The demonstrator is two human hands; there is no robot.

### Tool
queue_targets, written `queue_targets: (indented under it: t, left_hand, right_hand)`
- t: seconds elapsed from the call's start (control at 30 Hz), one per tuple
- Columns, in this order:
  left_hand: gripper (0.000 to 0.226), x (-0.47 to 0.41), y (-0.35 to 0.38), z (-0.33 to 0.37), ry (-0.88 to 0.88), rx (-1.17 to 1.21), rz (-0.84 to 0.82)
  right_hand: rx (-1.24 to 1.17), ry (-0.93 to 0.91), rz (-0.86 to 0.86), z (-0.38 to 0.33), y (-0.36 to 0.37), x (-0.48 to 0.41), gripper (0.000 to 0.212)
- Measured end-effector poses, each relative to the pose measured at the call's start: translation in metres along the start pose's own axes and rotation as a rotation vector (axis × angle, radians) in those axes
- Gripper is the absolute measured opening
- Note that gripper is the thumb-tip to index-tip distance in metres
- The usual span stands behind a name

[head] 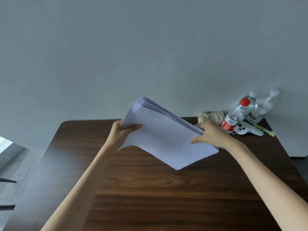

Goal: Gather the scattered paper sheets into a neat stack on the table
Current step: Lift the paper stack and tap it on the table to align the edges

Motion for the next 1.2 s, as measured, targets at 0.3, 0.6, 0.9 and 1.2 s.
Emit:
queue_targets:
  t: [0.3,0.6,0.9,1.2]
  left_hand:
    - [0.019,0.024,-0.017,-0.061,-0.211,0.338,0.069]
    - [0.056,0.034,0.006,-0.123,-0.217,0.237,-0.183]
    - [0.049,0.035,-0.006,-0.125,-0.199,0.259,-0.255]
    - [0.057,0.015,0.014,-0.120,-0.357,0.412,0.024]
  right_hand:
    - [-0.856,0.094,0.069,0.035,0.033,0.007,0.059]
    - [-0.766,0.042,0.085,0.055,0.078,-0.002,0.045]
    - [-0.776,0.060,0.032,0.071,0.082,-0.001,0.050]
    - [-0.752,0.093,-0.029,0.074,0.082,-0.007,0.083]
Point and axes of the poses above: each hand's wrist, its own x-axis away from the middle knuckle, its own y-axis out of the palm, z = x × y, the point moved 5 cm from there along -x, towards the middle knuckle, and after that the axes turned 4 degrees about -x, right-handed, at the moved point
